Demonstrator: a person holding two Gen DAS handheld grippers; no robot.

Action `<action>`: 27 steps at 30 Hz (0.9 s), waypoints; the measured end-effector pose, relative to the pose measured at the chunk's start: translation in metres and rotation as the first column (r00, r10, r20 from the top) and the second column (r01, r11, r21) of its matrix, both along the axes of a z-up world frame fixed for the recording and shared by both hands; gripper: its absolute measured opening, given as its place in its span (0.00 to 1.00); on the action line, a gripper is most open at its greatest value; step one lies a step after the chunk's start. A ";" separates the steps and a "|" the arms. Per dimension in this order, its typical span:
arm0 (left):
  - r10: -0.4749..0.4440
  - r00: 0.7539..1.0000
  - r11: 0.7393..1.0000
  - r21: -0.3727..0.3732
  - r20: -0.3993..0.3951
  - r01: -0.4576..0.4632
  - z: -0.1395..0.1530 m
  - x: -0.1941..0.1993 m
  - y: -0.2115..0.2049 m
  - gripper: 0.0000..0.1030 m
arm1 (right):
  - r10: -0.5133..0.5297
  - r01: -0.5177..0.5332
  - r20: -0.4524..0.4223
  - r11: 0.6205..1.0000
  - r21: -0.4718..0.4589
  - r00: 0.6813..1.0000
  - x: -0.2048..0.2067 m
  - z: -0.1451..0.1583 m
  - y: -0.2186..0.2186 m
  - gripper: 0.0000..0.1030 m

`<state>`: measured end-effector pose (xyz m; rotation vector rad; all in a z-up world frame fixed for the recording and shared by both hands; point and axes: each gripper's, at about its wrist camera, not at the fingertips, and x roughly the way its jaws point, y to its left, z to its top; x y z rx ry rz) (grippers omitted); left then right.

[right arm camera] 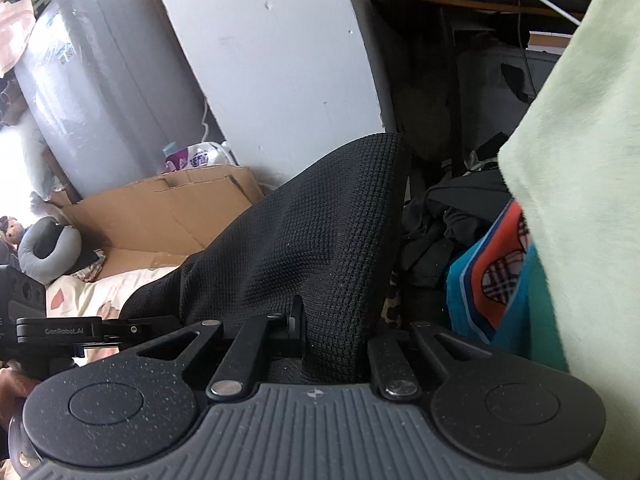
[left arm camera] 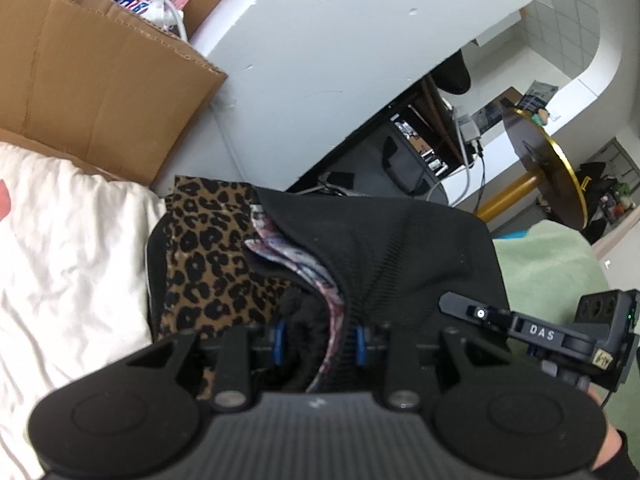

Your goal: Fold clothes

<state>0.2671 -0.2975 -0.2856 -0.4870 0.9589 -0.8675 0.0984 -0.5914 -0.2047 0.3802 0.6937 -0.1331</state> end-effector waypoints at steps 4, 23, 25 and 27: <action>-0.008 1.000 1.000 0.015 -0.013 0.008 -0.012 0.017 -0.004 0.32 | -0.021 0.021 0.001 1.000 0.018 1.000 0.014 -0.017 -0.011 0.08; 0.050 0.995 0.996 0.081 -0.090 -0.043 -0.067 0.082 -0.023 0.33 | -0.035 0.035 -0.022 0.999 -0.010 0.999 0.093 -0.072 -0.043 0.14; 0.057 0.993 0.995 0.090 -0.098 -0.049 -0.070 0.086 -0.026 0.34 | -0.038 0.037 -0.036 0.999 -0.026 0.999 0.102 -0.078 -0.044 0.14; 0.064 0.992 0.993 0.101 -0.107 -0.053 -0.073 0.089 -0.027 0.36 | -0.041 0.039 -0.049 0.998 -0.042 0.998 0.111 -0.084 -0.046 0.15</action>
